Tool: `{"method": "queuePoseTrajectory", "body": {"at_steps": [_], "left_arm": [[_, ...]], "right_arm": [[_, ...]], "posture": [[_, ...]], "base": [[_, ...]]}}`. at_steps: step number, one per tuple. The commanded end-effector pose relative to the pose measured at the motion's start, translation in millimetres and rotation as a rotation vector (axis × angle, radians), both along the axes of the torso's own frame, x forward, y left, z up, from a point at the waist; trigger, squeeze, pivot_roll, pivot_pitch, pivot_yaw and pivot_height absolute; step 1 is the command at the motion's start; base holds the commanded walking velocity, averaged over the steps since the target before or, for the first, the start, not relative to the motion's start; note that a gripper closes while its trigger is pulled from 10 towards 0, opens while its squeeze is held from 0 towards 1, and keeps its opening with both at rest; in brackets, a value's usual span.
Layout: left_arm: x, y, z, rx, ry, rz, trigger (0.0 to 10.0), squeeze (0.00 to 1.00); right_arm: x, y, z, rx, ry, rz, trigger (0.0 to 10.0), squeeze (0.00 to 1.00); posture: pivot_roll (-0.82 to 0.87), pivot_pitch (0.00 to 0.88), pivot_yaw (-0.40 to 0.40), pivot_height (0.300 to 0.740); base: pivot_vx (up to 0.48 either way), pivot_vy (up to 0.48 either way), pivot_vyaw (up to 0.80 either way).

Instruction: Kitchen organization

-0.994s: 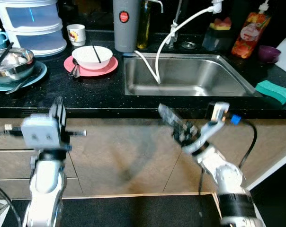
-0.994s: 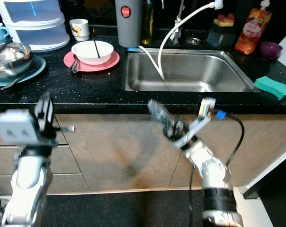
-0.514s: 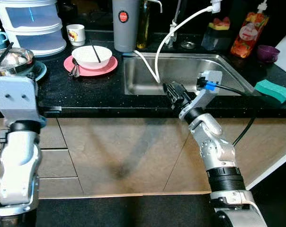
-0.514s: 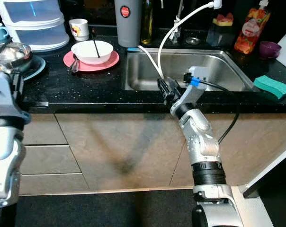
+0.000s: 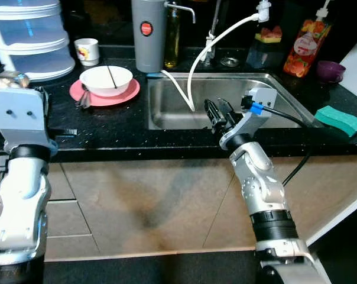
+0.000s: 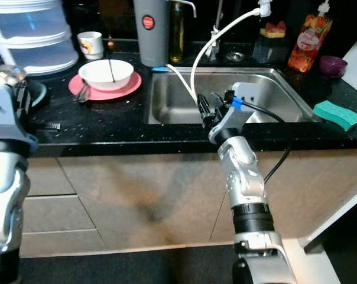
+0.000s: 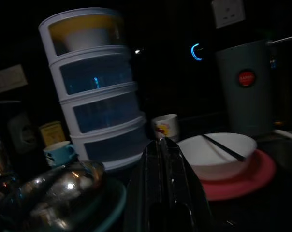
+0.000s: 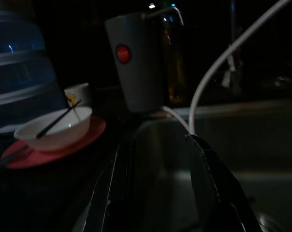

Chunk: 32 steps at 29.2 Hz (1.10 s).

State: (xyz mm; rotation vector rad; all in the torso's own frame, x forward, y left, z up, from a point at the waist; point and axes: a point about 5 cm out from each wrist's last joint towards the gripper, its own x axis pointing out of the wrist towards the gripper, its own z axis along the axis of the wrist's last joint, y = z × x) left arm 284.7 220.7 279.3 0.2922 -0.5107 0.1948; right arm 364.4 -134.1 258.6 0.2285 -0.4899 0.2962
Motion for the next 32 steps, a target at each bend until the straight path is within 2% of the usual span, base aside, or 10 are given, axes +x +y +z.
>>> {"method": "queuePoseTrajectory", "body": {"at_steps": [1, 9, 13, 15, 23, 32], "left_arm": [[-2.5, 2.5, 3.7, 0.001, -0.010, 0.001, 10.0, 0.00], [-2.4, -0.7, 4.8, 0.015, -0.007, -0.015, 10.0, 0.00], [-2.4, -2.2, 5.6, 0.019, -0.007, -0.023, 10.0, 0.00], [-2.6, -2.9, 6.1, 0.020, -0.007, -0.025, 10.0, 0.00], [-4.5, -8.7, 13.3, 0.040, -0.026, -0.029, 10.0, 0.00], [-9.6, -23.4, 20.6, 0.008, -0.076, -0.041, 10.0, 0.00]], "right_arm": [[0.1, 7.1, -0.5, -0.007, -0.005, 0.015, 10.0, 0.00], [-0.3, 5.6, 1.6, 0.021, -0.013, 0.010, 10.0, 0.00], [-0.2, 4.7, 2.8, 0.043, -0.012, 0.018, 10.0, 0.00], [-0.7, 4.8, 3.4, 0.041, -0.022, 0.018, 10.0, 0.00], [1.0, 7.0, -0.3, -0.001, -0.001, 0.024, 10.0, 0.00], [3.0, 6.3, 0.0, 0.001, 0.002, 0.048, 10.0, 0.00]], "posture": [[0.01, 0.071, -0.034, 0.740], [0.01, 0.072, -0.035, 0.740], [0.01, 0.072, -0.035, 0.740], [0.01, 0.072, -0.035, 0.740], [0.01, 0.072, -0.041, 0.740], [0.02, 0.072, -0.048, 0.740]], "base": [[0.480, 0.000, 0.00], [0.480, 0.000, 0.00], [0.480, 0.000, -0.80], [0.480, 0.000, -0.80], [0.413, 0.000, 0.00], [0.000, 0.000, 0.00]]}}
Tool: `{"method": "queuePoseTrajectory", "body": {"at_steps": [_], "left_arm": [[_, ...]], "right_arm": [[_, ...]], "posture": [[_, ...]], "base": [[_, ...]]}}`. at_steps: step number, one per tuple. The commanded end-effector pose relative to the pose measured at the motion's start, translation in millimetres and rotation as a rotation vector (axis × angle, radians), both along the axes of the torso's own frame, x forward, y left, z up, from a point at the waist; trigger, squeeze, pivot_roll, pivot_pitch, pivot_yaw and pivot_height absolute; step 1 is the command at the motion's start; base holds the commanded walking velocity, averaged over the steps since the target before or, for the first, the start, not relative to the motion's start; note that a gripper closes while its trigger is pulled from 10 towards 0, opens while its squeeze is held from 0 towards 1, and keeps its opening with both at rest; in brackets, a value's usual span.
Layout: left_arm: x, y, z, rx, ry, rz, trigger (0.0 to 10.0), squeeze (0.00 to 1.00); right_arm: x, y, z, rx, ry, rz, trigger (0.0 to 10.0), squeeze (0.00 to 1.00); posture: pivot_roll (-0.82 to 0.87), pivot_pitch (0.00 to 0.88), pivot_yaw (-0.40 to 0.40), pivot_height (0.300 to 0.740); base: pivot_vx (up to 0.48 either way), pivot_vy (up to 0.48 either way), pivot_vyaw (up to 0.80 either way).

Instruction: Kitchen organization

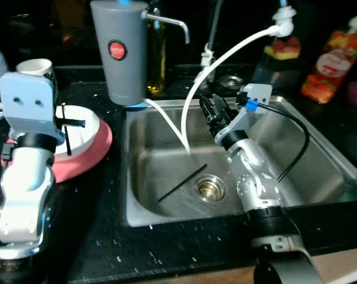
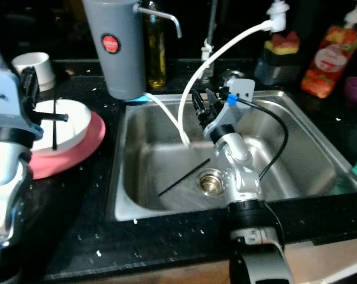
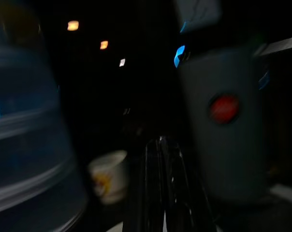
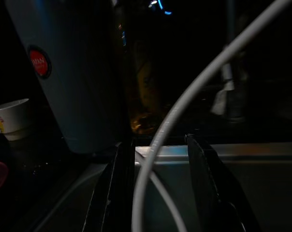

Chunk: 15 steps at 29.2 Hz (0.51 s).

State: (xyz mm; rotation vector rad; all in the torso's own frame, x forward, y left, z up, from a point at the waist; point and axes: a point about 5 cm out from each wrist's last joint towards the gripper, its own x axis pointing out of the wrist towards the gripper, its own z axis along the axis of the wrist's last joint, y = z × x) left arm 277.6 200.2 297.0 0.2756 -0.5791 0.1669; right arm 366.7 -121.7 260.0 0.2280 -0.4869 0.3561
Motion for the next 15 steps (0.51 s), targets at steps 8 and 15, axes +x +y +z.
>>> {"method": "queuePoseTrajectory", "body": {"at_steps": [8, 15], "left_arm": [[-2.4, -5.8, 0.9, -0.077, 0.000, -0.002, 10.0, 0.00], [-2.3, -2.5, 1.0, -0.079, 0.011, 0.014, 10.0, 0.00]], "right_arm": [[0.9, -4.0, -1.7, 0.009, 0.007, 0.020, 10.0, 0.00], [0.3, -0.6, -3.1, -0.004, 0.010, 0.044, 10.0, 0.00]], "posture": [[0.02, 0.065, -0.051, 0.740], [0.02, 0.055, -0.052, 0.740]], "base": [[0.000, 0.000, 0.00], [0.000, 0.000, 0.00]]}}
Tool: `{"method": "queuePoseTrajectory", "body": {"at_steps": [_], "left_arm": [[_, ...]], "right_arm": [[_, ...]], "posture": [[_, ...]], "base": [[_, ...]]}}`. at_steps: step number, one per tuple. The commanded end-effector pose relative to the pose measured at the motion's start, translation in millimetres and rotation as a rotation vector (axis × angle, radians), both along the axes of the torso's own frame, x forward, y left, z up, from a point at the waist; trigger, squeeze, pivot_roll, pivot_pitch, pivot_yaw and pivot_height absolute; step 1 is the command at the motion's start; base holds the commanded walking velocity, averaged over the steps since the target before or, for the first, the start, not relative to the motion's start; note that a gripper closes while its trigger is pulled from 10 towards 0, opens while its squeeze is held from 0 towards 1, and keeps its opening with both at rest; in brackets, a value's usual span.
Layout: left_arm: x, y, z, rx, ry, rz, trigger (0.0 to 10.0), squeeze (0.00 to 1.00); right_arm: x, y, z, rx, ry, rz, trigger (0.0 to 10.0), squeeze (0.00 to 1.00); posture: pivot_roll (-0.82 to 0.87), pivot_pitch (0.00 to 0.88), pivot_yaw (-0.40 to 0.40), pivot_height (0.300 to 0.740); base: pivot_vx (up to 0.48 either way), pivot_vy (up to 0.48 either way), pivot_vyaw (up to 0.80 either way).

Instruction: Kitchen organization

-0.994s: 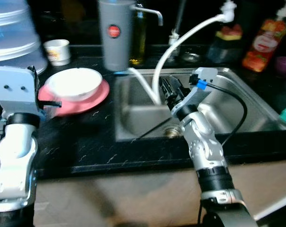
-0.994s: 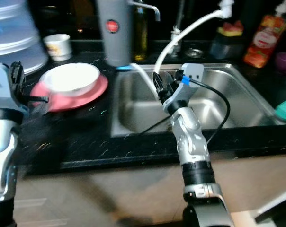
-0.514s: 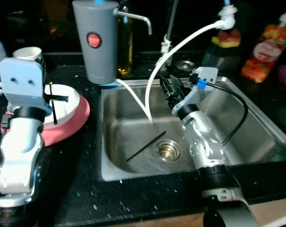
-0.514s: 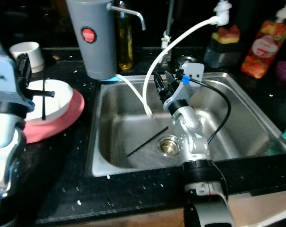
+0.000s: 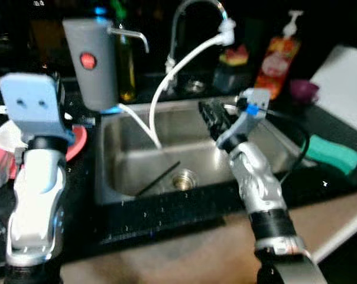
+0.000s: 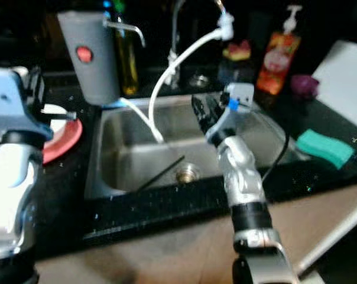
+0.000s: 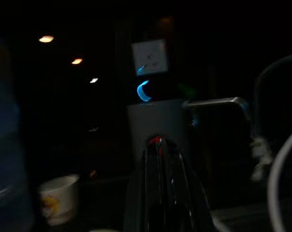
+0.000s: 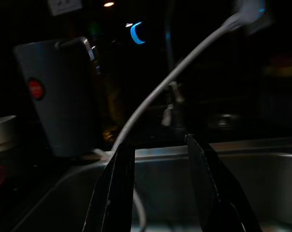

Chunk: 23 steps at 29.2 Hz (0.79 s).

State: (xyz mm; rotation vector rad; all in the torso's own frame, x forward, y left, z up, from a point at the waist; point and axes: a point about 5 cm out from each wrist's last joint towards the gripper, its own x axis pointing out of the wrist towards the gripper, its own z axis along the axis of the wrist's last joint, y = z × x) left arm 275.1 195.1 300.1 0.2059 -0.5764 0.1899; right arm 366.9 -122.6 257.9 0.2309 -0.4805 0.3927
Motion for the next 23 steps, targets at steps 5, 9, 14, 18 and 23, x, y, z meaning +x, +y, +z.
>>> {"method": "queuePoseTrajectory", "body": {"at_steps": [5, 9, 14, 18, 23], "left_arm": [[-0.7, 4.4, -2.9, -0.014, 0.030, 0.024, 10.0, 0.00], [-0.6, 6.5, -5.1, -0.021, 0.052, 0.033, 10.0, 0.00], [1.8, 8.9, -12.5, -0.032, 0.099, 0.045, 10.0, 0.00], [2.1, 8.6, -14.3, -0.034, 0.111, 0.044, 10.0, 0.00], [2.2, 10.2, -14.6, -0.042, 0.122, 0.053, 10.0, 0.00]], "right_arm": [[-0.3, 1.7, -1.6, -0.002, 0.009, 0.018, 10.0, 0.00], [-0.7, 3.0, -2.3, -0.003, 0.013, 0.031, 10.0, 0.00], [-0.5, 4.0, -5.2, -0.014, 0.029, 0.044, 10.0, 0.00], [-0.5, 4.4, -5.9, -0.018, 0.033, 0.050, 10.0, 0.00], [-0.8, 5.8, -8.5, -0.031, 0.043, 0.070, 10.0, 0.00]], "posture": [[0.02, 0.053, -0.051, 0.740], [0.02, 0.057, -0.050, 0.740], [0.02, 0.062, -0.050, 0.740], [0.02, 0.062, -0.050, 0.740], [0.02, 0.067, -0.051, 0.740]], "base": [[0.000, 0.000, 0.00], [0.000, 0.000, 0.00], [0.000, 0.000, 0.00], [0.000, 0.000, 0.00], [0.000, 0.000, 0.00]]}}
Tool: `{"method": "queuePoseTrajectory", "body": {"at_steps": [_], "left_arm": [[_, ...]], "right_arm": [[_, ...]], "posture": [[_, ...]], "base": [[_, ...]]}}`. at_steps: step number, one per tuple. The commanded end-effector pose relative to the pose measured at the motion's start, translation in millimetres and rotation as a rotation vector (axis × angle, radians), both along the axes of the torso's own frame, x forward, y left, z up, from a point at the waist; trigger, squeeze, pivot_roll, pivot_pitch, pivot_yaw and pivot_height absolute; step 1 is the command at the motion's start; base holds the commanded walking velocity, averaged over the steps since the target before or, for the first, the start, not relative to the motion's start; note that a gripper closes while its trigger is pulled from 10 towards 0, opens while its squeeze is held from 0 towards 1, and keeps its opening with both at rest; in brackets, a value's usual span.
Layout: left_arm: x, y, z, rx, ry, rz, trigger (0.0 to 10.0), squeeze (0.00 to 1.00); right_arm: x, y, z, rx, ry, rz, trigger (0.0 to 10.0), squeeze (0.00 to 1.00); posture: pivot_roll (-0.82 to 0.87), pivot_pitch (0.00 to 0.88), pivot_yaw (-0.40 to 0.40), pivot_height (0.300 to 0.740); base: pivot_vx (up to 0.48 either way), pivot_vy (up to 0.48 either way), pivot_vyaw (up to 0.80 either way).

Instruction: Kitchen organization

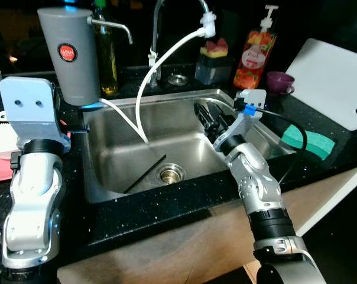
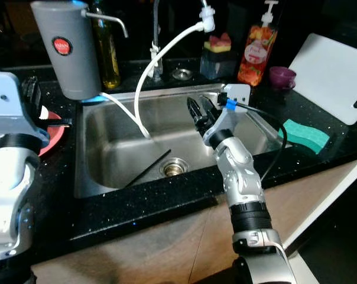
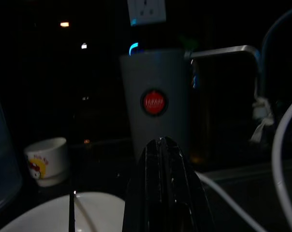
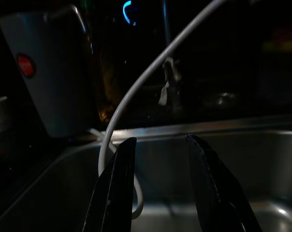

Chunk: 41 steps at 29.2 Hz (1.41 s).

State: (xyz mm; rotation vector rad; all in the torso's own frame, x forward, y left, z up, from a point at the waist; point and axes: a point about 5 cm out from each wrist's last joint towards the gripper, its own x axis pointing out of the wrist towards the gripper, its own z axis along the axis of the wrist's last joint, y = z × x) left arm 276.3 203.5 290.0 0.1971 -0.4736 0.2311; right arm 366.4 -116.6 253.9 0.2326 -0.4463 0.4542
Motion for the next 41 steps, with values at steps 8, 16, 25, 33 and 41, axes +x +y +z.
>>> {"method": "queuePoseTrajectory", "body": {"at_steps": [8, 16, 25, 33, 41], "left_arm": [[2.0, 0.1, -5.0, -0.001, 0.033, 0.005, 10.0, 0.00], [1.6, -4.3, -4.2, 0.013, 0.039, -0.010, 10.0, 0.00], [0.0, -8.8, -3.5, 0.025, 0.045, -0.025, 10.0, 0.00], [0.0, -10.0, -2.9, 0.029, 0.048, -0.030, 10.0, 0.00], [1.8, -9.2, -3.4, 0.029, 0.055, -0.029, 10.0, 0.00]], "right_arm": [[0.9, 1.2, -6.8, -0.036, 0.031, 0.008, 10.0, 0.00], [0.5, -1.6, -7.1, -0.041, 0.032, -0.004, 10.0, 0.00], [0.0, -0.8, -7.8, -0.048, 0.033, -0.005, 10.0, 0.00], [-0.2, -0.5, -7.7, -0.052, 0.033, -0.003, 10.0, 0.00], [-0.3, 0.0, -7.7, -0.052, 0.035, 0.001, 10.0, 0.00]], "posture": [[0.01, 0.066, -0.048, 0.740], [0.01, 0.067, -0.046, 0.740], [0.01, 0.070, -0.050, 0.740], [0.01, 0.075, -0.051, 0.740], [0.01, 0.077, -0.052, 0.740]], "base": [[0.000, 0.000, 0.00], [0.000, 0.000, 0.00], [0.000, 0.000, 0.62], [0.000, 0.000, 0.80], [0.000, 0.000, 0.80]]}}
